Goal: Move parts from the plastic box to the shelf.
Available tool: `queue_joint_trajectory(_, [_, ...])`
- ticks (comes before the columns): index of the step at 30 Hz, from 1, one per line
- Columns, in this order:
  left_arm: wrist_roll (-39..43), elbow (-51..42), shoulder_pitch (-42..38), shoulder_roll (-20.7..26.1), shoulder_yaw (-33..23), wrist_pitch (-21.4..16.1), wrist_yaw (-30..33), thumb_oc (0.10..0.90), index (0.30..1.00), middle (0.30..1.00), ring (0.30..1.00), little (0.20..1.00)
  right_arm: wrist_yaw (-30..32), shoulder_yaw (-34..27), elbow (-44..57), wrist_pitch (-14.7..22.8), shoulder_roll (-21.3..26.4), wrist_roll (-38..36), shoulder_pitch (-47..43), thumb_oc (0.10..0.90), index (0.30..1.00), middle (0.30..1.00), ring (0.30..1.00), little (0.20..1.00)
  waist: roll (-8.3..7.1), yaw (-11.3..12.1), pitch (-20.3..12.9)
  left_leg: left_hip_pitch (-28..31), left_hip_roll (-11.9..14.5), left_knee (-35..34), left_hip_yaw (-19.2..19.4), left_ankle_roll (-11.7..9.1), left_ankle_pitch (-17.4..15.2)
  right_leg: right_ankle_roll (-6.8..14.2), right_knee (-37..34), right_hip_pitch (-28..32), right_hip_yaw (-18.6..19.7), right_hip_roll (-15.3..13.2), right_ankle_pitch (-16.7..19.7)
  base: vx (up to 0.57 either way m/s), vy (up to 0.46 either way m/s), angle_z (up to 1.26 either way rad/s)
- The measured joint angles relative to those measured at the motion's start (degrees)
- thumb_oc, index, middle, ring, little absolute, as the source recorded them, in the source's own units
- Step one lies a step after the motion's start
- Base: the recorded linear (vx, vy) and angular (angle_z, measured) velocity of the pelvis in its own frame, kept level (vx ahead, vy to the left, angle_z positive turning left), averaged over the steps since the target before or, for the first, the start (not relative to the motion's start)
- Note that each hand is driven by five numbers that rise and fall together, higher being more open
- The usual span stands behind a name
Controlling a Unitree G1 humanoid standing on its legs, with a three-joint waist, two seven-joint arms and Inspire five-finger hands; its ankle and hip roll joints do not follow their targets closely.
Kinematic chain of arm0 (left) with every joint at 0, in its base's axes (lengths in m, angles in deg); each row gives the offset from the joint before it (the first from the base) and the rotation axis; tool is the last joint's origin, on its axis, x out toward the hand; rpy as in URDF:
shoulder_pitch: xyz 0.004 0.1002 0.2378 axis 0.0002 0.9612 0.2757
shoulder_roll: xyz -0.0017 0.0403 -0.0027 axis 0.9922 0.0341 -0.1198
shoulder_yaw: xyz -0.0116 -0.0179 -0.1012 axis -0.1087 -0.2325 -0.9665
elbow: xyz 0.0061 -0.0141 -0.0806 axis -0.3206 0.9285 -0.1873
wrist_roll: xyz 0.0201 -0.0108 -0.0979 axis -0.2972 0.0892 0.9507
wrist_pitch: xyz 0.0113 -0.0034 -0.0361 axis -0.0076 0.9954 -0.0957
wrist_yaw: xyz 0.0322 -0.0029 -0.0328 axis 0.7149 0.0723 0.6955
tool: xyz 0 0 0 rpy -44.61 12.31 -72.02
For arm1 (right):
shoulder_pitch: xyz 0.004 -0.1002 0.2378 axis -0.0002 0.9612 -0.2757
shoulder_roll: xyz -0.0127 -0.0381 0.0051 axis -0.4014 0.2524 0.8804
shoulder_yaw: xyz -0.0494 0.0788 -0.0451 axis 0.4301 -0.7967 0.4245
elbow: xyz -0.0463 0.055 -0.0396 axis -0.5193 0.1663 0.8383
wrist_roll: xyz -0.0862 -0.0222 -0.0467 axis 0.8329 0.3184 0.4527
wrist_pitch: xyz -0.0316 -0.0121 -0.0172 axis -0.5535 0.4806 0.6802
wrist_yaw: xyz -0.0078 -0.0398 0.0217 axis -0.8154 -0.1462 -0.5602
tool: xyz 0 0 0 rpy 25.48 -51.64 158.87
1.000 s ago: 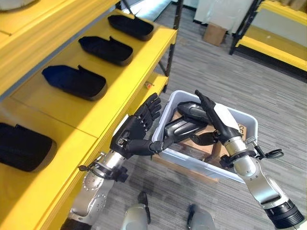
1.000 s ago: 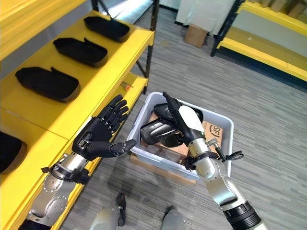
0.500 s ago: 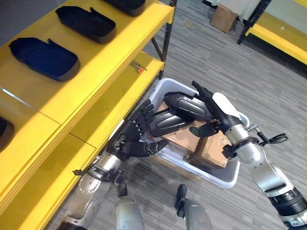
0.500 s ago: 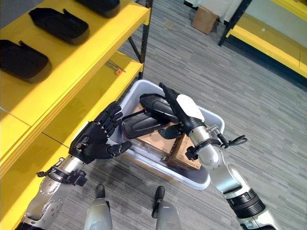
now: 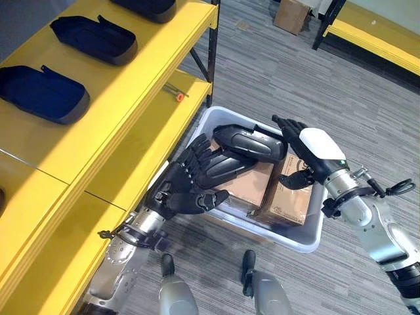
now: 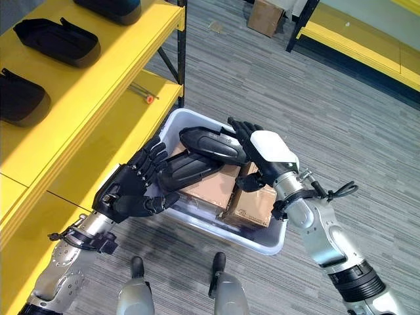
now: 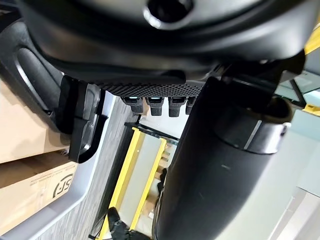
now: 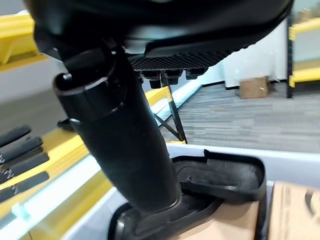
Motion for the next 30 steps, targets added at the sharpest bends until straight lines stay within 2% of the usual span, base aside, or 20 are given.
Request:
queue_joint_trajectory(4, [0.0, 0.0, 0.3, 2.3, 0.0, -0.1, -0.9, 0.900, 1.000, 1.000, 1.000, 1.000, 0.7, -1.6, 0.0, 2.9, 7.9, 3.2, -1.2, 0.900, 1.000, 1.000, 1.000, 1.000, -0.42, 0.1, 0.2, -1.1, 1.6, -0.2, -1.0, -0.3, 0.5, -1.0, 3.1, -2.0, -0.8, 1.3, -1.7, -0.05, -0.227, 0.04])
queue_joint_trajectory(9, [0.1, 0.0, 0.8, 4.3, -0.1, -0.2, -2.2, 0.900, 1.000, 1.000, 1.000, 1.000, 3.5, -2.5, -0.7, 5.9, 14.6, 7.4, -5.7, 0.900, 1.000, 1.000, 1.000, 1.000, -2.37, 0.2, 1.3, -3.2, 4.4, -0.5, -1.8, -0.7, 1.7, -3.2, 7.8, -6.1, -1.6, 3.8, -3.9, -0.03, -0.204, -0.02])
queue_joint_trajectory(14, [0.0, 0.1, 0.8, 4.9, 0.2, -0.2, -4.0, 0.900, 1.000, 1.000, 1.000, 1.000, 7.3, -1.6, -1.9, 9.4, 19.0, 11.5, -10.8, 0.900, 1.000, 1.000, 1.000, 1.000, -3.50, 0.5, 1.9, -3.2, 6.4, -0.9, -2.3, -0.8, 2.4, -4.7, 11.7, -8.0, -2.3, 5.4, -6.2, -0.01, -0.168, -0.04])
queue_joint_trajectory(21, [-0.1, 0.1, 0.6, 8.8, 0.1, -0.3, -3.9, 0.900, 1.000, 1.000, 1.000, 1.000, 11.1, 4.6, -5.0, 9.9, 21.1, 13.5, -13.2, 0.900, 1.000, 1.000, 1.000, 1.000, -3.65, 2.1, 1.9, -3.3, 7.9, -0.8, -2.9, -0.8, 3.0, -6.9, 20.2, -11.7, -3.3, 5.9, -11.2, 0.01, -0.166, 0.02])
queue_joint_trajectory(24, [-0.1, 0.2, 0.5, 8.8, -0.1, -0.3, -3.5, 0.900, 1.000, 1.000, 1.000, 1.000, 11.4, 5.0, -4.8, 11.5, 21.1, 13.7, -13.0, 0.900, 1.000, 1.000, 1.000, 1.000, -3.25, 2.3, 2.1, -3.1, 8.0, -1.1, -2.8, 0.7, 4.7, -8.0, 23.2, -11.6, -4.5, 5.8, -13.8, 0.09, -0.159, 0.28])
queue_joint_trajectory(25, [-0.1, 0.9, -0.4, 8.3, 0.3, 0.2, -4.0, 0.900, 1.000, 1.000, 1.000, 1.000, 11.5, 3.0, -4.1, 11.7, 21.2, 14.0, -10.7, 0.900, 1.000, 1.000, 1.000, 1.000, -2.47, 1.9, 2.5, -4.3, 8.0, -1.2, -0.9, 0.4, 8.0, -8.3, 23.3, -10.2, -6.7, 4.7, -14.4, 0.07, -0.037, 1.68])
queue_joint_trajectory(26, [0.0, 1.9, -2.9, 6.6, 1.2, 0.8, -4.7, 0.900, 1.000, 1.000, 1.000, 1.000, 11.3, -2.8, -2.9, 12.3, 21.2, 15.1, -3.8, 0.900, 1.000, 1.000, 1.000, 1.000, -0.76, -1.8, 3.0, -6.7, 8.2, -0.8, 6.1, 1.9, 11.4, -8.4, 21.0, -6.4, -12.7, 2.1, -15.3, 0.03, -0.020, 1.90])
queue_joint_trajectory(27, [0.2, 1.8, -3.2, 6.0, 1.3, 0.9, -5.1, 0.900, 1.000, 1.000, 1.000, 1.000, 11.2, -5.8, -2.2, 12.6, 21.1, 15.9, 0.4, 0.900, 1.000, 1.000, 1.000, 1.000, -0.10, -1.0, 2.6, -5.3, 7.7, -1.2, 10.1, 4.2, 9.7, -9.5, 20.8, -5.4, -13.3, 1.5, -16.0, 0.10, 0.021, 1.70])
queue_joint_trajectory(28, [0.7, 1.6, -3.1, 6.3, 1.0, 0.9, -5.6, 0.900, 1.000, 1.000, 1.000, 1.000, 11.2, -9.6, -1.4, 13.6, 19.9, 16.3, 4.6, 0.900, 1.000, 1.000, 1.000, 1.000, 0.10, 0.6, 2.6, -5.0, 7.2, 1.4, 12.2, 4.2, 6.8, -10.2, 20.6, -4.8, -13.2, 0.6, -16.6, 0.00, 0.025, 0.52])
queue_joint_trajectory(29, [1.9, 1.6, -2.7, 6.4, 0.7, 0.9, -6.0, 0.900, 1.000, 1.000, 1.000, 1.000, 11.2, -10.6, -0.7, 14.0, 19.8, 16.7, 5.6, 0.900, 1.000, 1.000, 1.000, 1.000, 0.59, 0.7, 2.4, -4.6, 4.8, 3.2, 10.8, 4.0, 5.3, -9.7, 20.0, -4.6, -12.7, -0.1, -16.4, 0.02, 0.029, 0.14])
queue_joint_trajectory(30, [2.3, 1.3, -1.7, 6.2, 0.6, 0.9, -6.3, 0.900, 1.000, 1.000, 1.000, 1.000, 11.4, -12.0, 0.0, 14.6, 19.5, 17.1, 7.0, 0.900, 1.000, 1.000, 1.000, 1.000, 1.91, 1.1, 1.9, -2.9, 1.1, 2.1, 8.9, 3.7, 3.7, -8.7, 18.1, -4.2, -12.1, -0.4, -14.4, 0.00, 0.023, 0.04])
